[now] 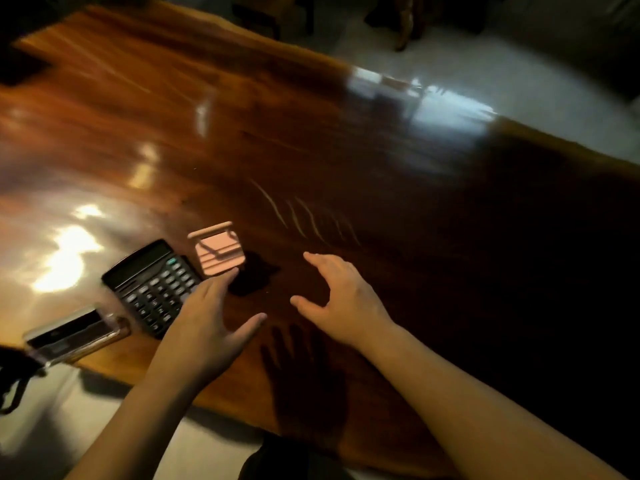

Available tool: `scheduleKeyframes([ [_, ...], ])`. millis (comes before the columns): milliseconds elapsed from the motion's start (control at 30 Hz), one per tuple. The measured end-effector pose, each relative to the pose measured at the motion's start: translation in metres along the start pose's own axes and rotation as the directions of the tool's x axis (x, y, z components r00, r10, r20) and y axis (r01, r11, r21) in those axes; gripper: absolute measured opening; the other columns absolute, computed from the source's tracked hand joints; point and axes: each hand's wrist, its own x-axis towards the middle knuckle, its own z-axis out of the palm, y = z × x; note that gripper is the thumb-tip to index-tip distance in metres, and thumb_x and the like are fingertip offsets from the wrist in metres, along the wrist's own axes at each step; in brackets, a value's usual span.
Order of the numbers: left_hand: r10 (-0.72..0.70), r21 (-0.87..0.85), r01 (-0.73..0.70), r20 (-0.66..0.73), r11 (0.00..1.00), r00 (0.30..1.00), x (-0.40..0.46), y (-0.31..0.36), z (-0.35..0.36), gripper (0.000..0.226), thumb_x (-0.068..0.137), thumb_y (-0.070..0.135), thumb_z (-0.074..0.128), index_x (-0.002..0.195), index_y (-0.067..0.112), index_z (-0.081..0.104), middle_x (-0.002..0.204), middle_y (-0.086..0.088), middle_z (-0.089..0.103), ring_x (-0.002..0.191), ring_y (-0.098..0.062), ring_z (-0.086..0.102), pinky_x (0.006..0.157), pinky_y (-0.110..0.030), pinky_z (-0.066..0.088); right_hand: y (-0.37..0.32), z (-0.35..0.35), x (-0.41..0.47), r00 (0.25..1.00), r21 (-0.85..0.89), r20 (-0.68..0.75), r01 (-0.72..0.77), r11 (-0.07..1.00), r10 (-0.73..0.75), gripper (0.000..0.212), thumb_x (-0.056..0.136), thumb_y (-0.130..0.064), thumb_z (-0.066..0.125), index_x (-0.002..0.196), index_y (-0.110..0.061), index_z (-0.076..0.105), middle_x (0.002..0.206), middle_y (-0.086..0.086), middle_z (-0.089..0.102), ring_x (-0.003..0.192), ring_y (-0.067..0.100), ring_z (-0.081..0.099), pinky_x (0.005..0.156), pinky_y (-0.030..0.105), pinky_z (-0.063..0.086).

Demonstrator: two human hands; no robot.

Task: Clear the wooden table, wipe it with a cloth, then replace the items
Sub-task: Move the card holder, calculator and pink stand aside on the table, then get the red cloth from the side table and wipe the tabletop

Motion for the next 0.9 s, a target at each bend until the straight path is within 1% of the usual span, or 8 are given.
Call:
scheduleKeyframes([
  [100, 0.096, -0.008, -0.096, 0.035, 0.995, 0.995, 0.005, 0.039, 0.006, 0.089, 0.071, 0.063, 0.067, 0.146, 0.022, 0.043, 0.141, -0.003, 0.052, 0.128, -0.018, 0.049, 0.104, -0.036, 0.041, 0.023, -0.023, -0.046, 0.993, 0.11, -0.055, -0.095, 0.989, 0.102, 0.074, 0.088, -0.059, 0.067, 0.152, -0.038, 0.036, 0.151, -0.016, 0.043, 0.138, 0.003, 0.037, 0.109, 0.032, 0.041],
  [267, 0.209, 0.006, -0.213, 0.177, 0.977, 0.962, -0.005, 0.119, 0.04, 0.088, 0.07, 0.065, 0.066, 0.147, 0.034, 0.038, 0.148, 0.005, 0.044, 0.132, -0.015, 0.045, 0.103, -0.037, 0.043, 0.061, -0.059, -0.132, 0.948, 0.255, -0.192, -0.202, 0.946, 0.254, 0.072, 0.082, -0.07, 0.061, 0.146, -0.048, 0.036, 0.148, -0.022, 0.044, 0.121, -0.013, 0.036, 0.093, 0.015, 0.038],
  [400, 0.302, 0.006, -0.316, 0.277, 0.949, 0.912, -0.036, 0.188, 0.083, 0.09, 0.069, 0.062, 0.067, 0.148, 0.035, 0.034, 0.154, 0.004, 0.037, 0.137, -0.017, 0.04, 0.105, -0.042, 0.043, 0.095, -0.082, -0.212, 0.883, 0.331, -0.305, -0.253, 0.909, 0.357, 0.073, 0.082, -0.07, 0.06, 0.146, -0.052, 0.029, 0.153, -0.021, 0.039, 0.13, -0.009, 0.032, 0.093, 0.016, 0.033],
  [500, 0.364, -0.025, -0.378, 0.338, 0.925, 0.868, -0.072, 0.236, 0.118, 0.097, 0.065, 0.065, 0.065, 0.15, 0.038, 0.028, 0.157, 0.004, 0.033, 0.139, -0.018, 0.037, 0.104, -0.045, 0.044, 0.117, -0.094, -0.28, 0.823, 0.365, -0.389, -0.275, 0.889, 0.414, 0.072, 0.084, -0.069, 0.06, 0.147, -0.051, 0.03, 0.153, -0.021, 0.039, 0.129, -0.014, 0.03, 0.092, 0.012, 0.032],
  [633, 0.476, -0.08, -0.489, 0.407, 0.868, 0.78, -0.127, 0.296, 0.168, 0.106, 0.057, 0.075, 0.059, 0.15, 0.042, 0.02, 0.157, 0.007, 0.033, 0.137, -0.017, 0.038, 0.103, -0.045, 0.044, 0.146, -0.106, -0.381, 0.712, 0.394, -0.499, -0.323, 0.861, 0.495, 0.072, 0.085, -0.07, 0.059, 0.148, -0.05, 0.03, 0.15, -0.024, 0.039, 0.119, -0.029, 0.028, 0.084, 0.008, 0.033],
  [767, 0.595, -0.13, -0.615, 0.47, 0.777, 0.652, -0.188, 0.349, 0.218, 0.101, 0.06, 0.077, 0.059, 0.148, 0.044, 0.022, 0.153, 0.01, 0.037, 0.131, -0.009, 0.04, 0.102, -0.039, 0.043, 0.169, -0.112, -0.487, 0.567, 0.466, -0.571, -0.372, 0.803, 0.594, 0.071, 0.085, -0.07, 0.058, 0.147, -0.053, 0.029, 0.152, -0.024, 0.037, 0.13, -0.012, 0.032, 0.09, 0.013, 0.035],
  [833, 0.628, -0.161, -0.645, 0.491, 0.747, 0.604, -0.208, 0.366, 0.231, 0.098, 0.063, 0.077, 0.059, 0.148, 0.043, 0.025, 0.152, 0.011, 0.038, 0.129, -0.005, 0.039, 0.104, -0.037, 0.043, 0.174, -0.111, -0.52, 0.514, 0.492, -0.583, -0.392, 0.777, 0.629, 0.071, 0.084, -0.072, 0.057, 0.147, -0.055, 0.028, 0.151, -0.026, 0.036, 0.129, -0.011, 0.032, 0.086, 0.011, 0.034],
  [900, 0.675, -0.199, -0.7, 0.532, 0.686, 0.511, -0.241, 0.395, 0.257, 0.097, 0.064, 0.078, 0.058, 0.148, 0.042, 0.027, 0.151, 0.012, 0.039, 0.127, -0.004, 0.039, 0.104, -0.037, 0.043, 0.18, -0.108, -0.576, 0.425, 0.527, -0.609, -0.415, 0.742, 0.67, 0.072, 0.083, -0.073, 0.057, 0.147, -0.055, 0.029, 0.15, -0.027, 0.036, 0.128, -0.012, 0.032, 0.083, 0.009, 0.033],
])
